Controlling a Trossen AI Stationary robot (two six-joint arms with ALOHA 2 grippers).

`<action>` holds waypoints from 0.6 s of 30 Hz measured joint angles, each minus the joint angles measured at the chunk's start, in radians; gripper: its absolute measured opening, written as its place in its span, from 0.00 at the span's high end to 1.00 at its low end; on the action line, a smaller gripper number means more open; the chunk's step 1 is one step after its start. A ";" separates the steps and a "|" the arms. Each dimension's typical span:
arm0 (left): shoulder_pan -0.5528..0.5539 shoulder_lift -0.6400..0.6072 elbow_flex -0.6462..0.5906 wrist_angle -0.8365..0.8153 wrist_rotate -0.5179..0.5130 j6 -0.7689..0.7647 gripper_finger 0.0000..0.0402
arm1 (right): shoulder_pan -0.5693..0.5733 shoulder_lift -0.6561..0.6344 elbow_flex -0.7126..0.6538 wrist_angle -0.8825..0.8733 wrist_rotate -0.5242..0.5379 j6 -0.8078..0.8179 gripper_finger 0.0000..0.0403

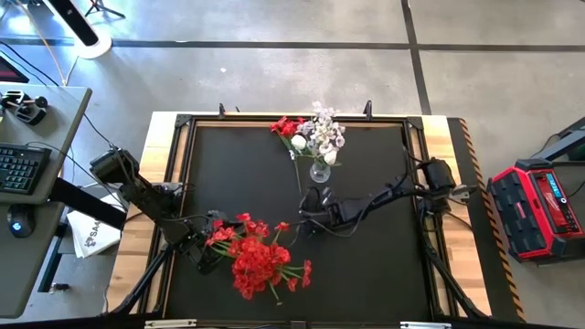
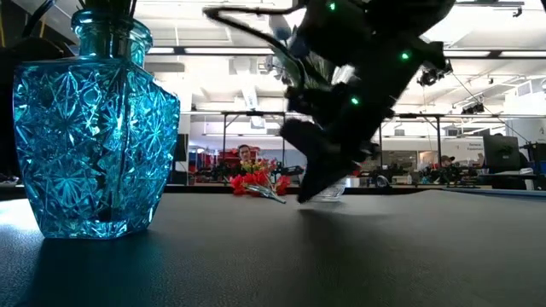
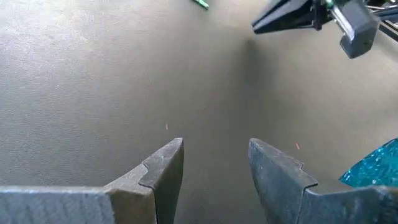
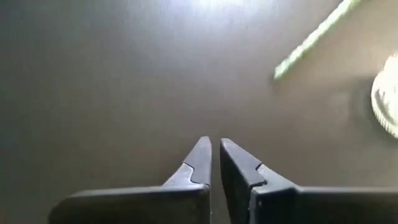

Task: Sort flowers into vase by color
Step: Put the red flowers into the blue vase

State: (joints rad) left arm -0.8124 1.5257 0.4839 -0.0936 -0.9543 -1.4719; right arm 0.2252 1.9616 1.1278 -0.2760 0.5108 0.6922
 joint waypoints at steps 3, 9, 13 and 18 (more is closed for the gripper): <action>0.000 0.000 0.000 0.003 0.000 0.000 0.58 | -0.025 0.003 0.000 0.074 0.008 -0.024 0.95; 0.000 0.000 0.000 0.010 0.000 0.000 0.58 | -0.088 0.008 0.002 0.166 0.025 -0.072 0.75; 0.000 0.000 0.000 0.013 0.000 0.001 0.58 | -0.136 0.020 0.003 0.211 0.050 -0.072 0.59; 0.000 0.000 0.000 0.012 0.000 0.007 0.58 | -0.175 0.066 0.002 0.237 0.068 -0.064 0.52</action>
State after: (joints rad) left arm -0.8124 1.5257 0.4835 -0.0813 -0.9542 -1.4648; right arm 0.0503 2.0275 1.1301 -0.0394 0.5783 0.6281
